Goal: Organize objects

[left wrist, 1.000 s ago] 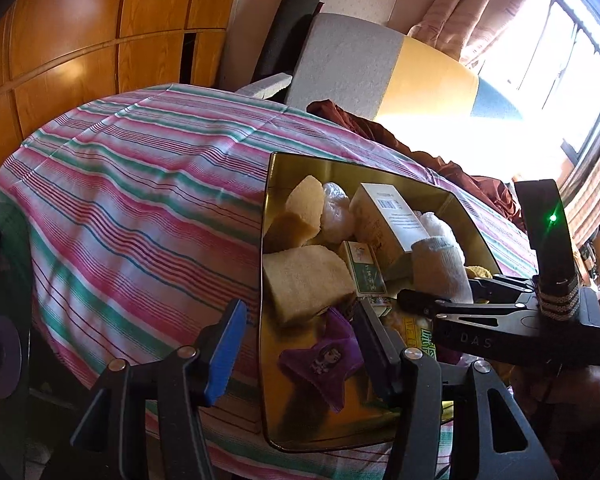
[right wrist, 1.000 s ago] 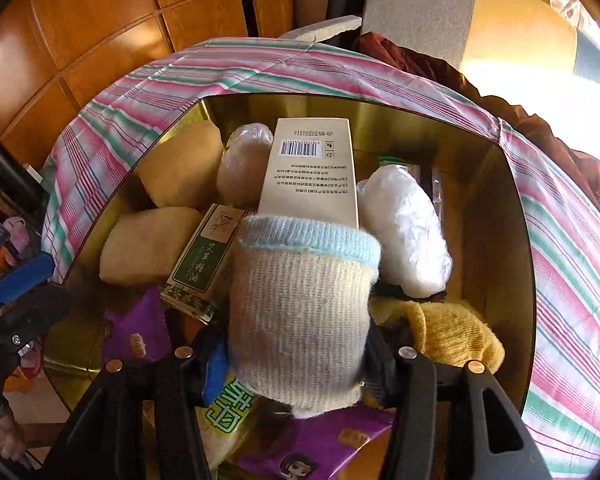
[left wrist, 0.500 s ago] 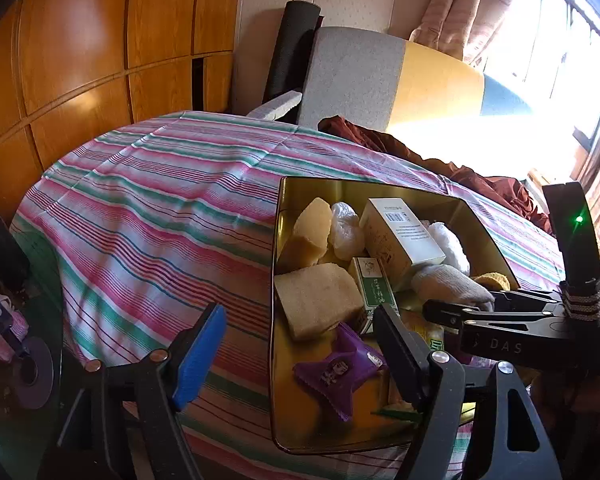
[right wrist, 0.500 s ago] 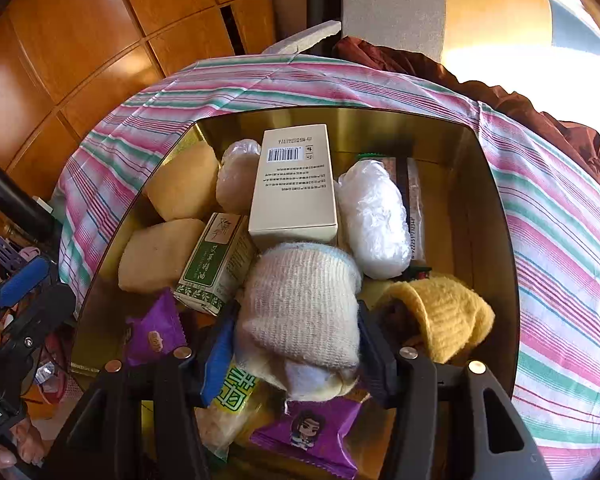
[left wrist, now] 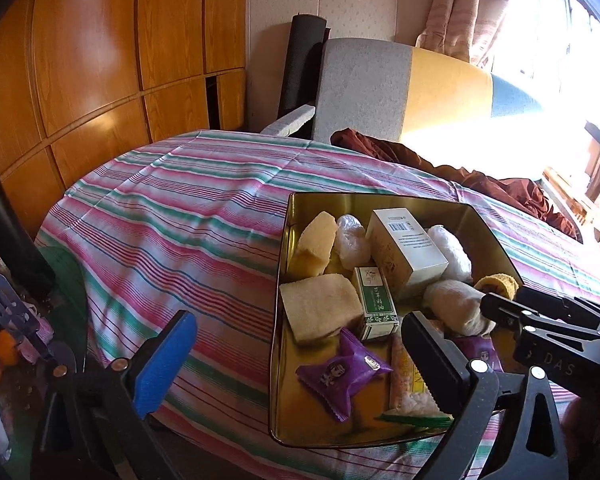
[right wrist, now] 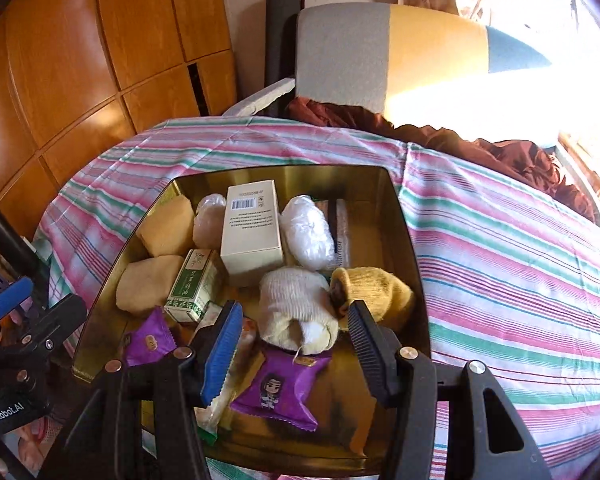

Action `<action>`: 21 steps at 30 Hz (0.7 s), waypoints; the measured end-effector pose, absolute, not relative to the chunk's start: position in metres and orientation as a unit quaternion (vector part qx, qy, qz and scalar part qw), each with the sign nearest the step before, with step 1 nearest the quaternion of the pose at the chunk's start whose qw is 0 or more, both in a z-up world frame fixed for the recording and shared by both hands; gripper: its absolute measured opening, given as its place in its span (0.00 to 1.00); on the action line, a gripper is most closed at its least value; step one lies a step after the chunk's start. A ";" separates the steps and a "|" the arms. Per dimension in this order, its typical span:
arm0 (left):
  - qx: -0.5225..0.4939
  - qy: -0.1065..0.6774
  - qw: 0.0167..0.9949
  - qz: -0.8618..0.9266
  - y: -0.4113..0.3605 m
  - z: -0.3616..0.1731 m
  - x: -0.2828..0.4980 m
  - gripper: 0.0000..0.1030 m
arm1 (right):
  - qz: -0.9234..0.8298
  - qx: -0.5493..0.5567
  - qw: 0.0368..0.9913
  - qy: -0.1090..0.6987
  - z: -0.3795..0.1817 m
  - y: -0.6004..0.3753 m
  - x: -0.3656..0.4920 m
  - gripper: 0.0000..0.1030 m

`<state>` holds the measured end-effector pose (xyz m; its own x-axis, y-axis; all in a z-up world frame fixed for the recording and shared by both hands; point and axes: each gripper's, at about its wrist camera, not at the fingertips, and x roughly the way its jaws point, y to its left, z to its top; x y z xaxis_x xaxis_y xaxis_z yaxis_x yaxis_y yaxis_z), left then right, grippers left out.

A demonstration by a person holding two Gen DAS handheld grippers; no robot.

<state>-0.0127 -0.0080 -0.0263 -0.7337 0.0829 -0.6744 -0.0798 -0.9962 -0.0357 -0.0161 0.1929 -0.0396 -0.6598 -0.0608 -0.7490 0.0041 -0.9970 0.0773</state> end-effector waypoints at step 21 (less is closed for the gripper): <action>-0.367 -0.002 0.017 0.930 0.018 -0.024 -0.002 1.00 | -0.916 0.398 -0.036 -0.040 -0.036 0.216 -0.007 0.54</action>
